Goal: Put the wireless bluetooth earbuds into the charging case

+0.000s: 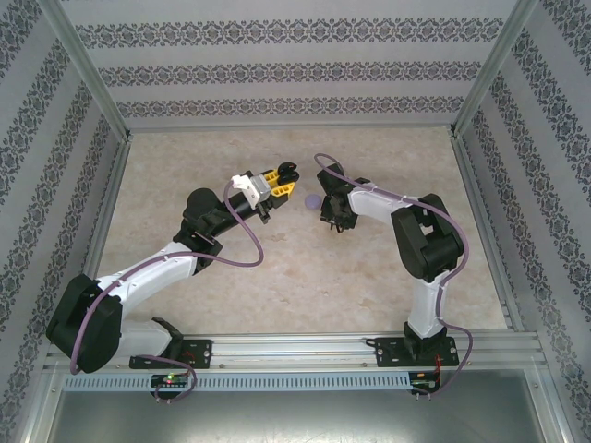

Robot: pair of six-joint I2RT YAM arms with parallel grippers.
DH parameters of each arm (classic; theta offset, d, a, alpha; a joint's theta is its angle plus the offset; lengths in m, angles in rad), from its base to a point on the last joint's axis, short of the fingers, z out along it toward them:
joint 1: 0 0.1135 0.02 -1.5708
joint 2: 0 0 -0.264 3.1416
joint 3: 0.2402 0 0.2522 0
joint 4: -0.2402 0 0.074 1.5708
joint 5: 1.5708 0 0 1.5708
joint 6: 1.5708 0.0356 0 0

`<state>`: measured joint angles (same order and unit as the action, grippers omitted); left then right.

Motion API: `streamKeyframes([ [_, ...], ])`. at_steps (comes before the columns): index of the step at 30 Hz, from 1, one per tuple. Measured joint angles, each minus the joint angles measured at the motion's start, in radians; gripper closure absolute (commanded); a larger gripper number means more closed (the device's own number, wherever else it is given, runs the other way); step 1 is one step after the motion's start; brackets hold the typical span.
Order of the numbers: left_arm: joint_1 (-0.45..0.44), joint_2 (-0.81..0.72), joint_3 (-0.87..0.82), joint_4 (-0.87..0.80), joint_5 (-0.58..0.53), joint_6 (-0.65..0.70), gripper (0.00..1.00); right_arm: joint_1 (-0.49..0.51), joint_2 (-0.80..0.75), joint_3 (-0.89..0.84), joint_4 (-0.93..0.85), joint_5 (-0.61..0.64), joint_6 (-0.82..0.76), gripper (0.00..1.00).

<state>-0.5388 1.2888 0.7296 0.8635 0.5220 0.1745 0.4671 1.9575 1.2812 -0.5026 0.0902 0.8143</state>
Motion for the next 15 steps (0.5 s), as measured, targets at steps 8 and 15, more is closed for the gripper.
streamKeyframes([
  [8, 0.004, 0.0, -0.001, 0.009, 0.0, 0.001, 1.0, 0.014, 0.002, 0.001, -0.008, 0.007, 0.002, 0.67],
  [15, 0.005, 0.0, -0.002, 0.01, 0.0, 0.001, 1.0, 0.02, 0.013, 0.015, -0.019, 0.009, 0.002, 0.68],
])
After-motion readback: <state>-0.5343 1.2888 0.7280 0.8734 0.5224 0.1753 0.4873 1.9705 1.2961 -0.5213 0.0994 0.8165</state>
